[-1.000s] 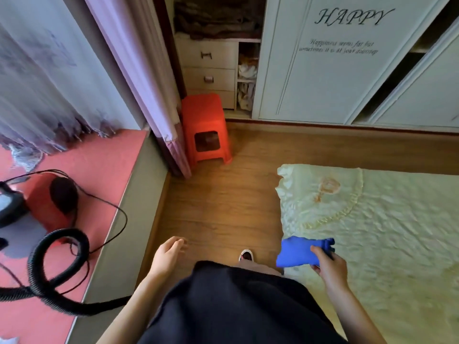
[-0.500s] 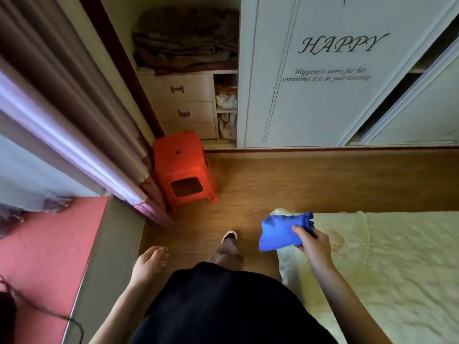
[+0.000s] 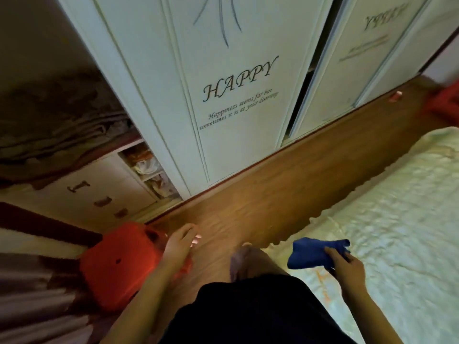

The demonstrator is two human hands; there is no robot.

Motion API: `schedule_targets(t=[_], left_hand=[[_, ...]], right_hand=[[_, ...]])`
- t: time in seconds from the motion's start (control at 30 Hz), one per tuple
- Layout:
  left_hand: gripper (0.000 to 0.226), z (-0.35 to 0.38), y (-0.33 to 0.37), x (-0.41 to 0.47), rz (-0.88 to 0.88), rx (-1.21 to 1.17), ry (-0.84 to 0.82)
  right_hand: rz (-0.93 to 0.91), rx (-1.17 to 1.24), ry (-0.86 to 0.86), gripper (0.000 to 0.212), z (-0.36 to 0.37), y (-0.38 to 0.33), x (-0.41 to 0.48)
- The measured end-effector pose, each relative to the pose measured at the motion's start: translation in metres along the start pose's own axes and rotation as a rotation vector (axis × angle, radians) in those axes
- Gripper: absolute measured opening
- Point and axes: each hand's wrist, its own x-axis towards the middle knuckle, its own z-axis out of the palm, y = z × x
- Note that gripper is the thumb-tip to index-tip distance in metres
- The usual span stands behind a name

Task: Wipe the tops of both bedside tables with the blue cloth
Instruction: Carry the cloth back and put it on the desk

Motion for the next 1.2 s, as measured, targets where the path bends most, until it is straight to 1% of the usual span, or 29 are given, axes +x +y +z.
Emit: schedule_targets(t=[0.07, 0.13, 0.23, 0.33, 0.4, 0.47, 0.57, 0.6, 0.67, 0.8, 0.87, 0.93, 1.03, 1.1, 1.2], left_hand=[[0.02, 0.01, 0.015, 0.042, -0.009, 0.044, -0.041], [0.019, 0.019, 0.03, 0.083, -0.037, 0.079, -0.072], [0.022, 0.024, 0.052, 0.138, -0.098, 0.086, -0.064], [0.025, 0.026, 0.085, 0.182, -0.134, 0.129, -0.063], [0.022, 0.03, 0.114, 0.21, -0.118, 0.124, -0.052], [0.022, 0.036, 0.147, 0.236, -0.104, 0.115, -0.062], [0.023, 0.051, 0.191, 0.276, -0.093, 0.148, -0.098], [0.023, 0.058, 0.202, 0.292, -0.089, 0.17, -0.11], [0.024, 0.077, 0.226, 0.326, -0.081, 0.23, -0.137], [0.022, 0.138, 0.275, 0.402, -0.069, 0.316, -0.255], [0.023, 0.179, 0.309, 0.445, -0.042, 0.374, -0.307], [0.023, 0.227, 0.351, 0.485, -0.005, 0.418, -0.382], [0.022, 0.309, 0.419, 0.534, 0.08, 0.498, -0.529], [0.021, 0.362, 0.463, 0.555, 0.142, 0.529, -0.651], [0.02, 0.435, 0.524, 0.578, 0.182, 0.56, -0.782]], right_hand=[[0.028, 0.034, 0.04, 0.009, 0.011, -0.009, 0.021], [0.055, 0.051, 0.068, 0.014, 0.026, -0.025, 0.045], [0.092, 0.079, 0.09, 0.016, 0.05, -0.057, 0.084], [0.071, 0.085, 0.082, 0.023, 0.071, -0.1, 0.121], [0.06, 0.114, 0.073, 0.018, 0.081, -0.136, 0.143], [0.056, 0.155, 0.07, 0.019, 0.088, -0.172, 0.162], [0.015, 0.229, 0.067, 0.006, 0.094, -0.218, 0.192], [0.012, 0.238, 0.078, 0.011, 0.095, -0.23, 0.205], [0.023, 0.257, 0.1, 0.013, 0.097, -0.254, 0.232], [0.052, 0.299, 0.17, 0.01, 0.091, -0.292, 0.296], [0.065, 0.302, 0.222, 0.008, 0.082, -0.306, 0.329], [0.081, 0.314, 0.284, 0.0, 0.069, -0.321, 0.36], [0.112, 0.332, 0.424, 0.016, 0.042, -0.341, 0.397], [0.141, 0.351, 0.526, 0.018, 0.024, -0.356, 0.416], [0.197, 0.397, 0.647, 0.018, -0.006, -0.377, 0.443]])
